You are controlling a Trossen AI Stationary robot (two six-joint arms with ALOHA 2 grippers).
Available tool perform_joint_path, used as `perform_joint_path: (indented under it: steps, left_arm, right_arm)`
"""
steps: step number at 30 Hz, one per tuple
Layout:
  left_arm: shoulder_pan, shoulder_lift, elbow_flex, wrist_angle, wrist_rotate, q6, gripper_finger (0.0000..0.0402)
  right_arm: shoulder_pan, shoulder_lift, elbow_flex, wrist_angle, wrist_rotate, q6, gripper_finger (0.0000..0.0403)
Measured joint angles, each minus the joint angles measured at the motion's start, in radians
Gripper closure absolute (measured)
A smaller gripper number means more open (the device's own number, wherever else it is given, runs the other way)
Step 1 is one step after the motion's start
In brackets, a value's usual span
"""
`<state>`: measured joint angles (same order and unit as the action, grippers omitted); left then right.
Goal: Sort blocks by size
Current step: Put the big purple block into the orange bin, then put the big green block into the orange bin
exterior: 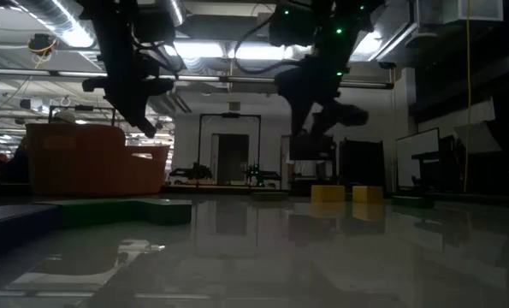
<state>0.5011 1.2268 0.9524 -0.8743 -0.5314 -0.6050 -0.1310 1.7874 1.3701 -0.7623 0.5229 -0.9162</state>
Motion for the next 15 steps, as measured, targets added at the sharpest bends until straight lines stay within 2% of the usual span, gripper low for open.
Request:
perform_joint_path:
  steps: [4, 10, 12, 15]
  left_arm:
    - [0.014, 0.001, 0.000, -0.002, 0.003, 0.011, 0.0290]
    - [0.019, 0.001, 0.000, 0.017, 0.006, -0.002, 0.0245]
    - [0.009, 0.001, 0.000, 0.087, 0.019, -0.004, 0.0240]
    - [-0.019, 0.001, 0.000, 0.284, 0.081, 0.014, 0.0239]
  right_arm:
    - [0.000, -0.038, -0.024, -0.052, 0.000, 0.031, 0.0212]
    - [0.000, -0.152, -0.155, -0.048, -0.011, 0.071, 0.0212]
    - [0.000, -0.206, -0.215, -0.052, -0.010, 0.097, 0.0212]
    - [0.000, -0.291, -0.302, -0.045, -0.012, 0.145, 0.0212]
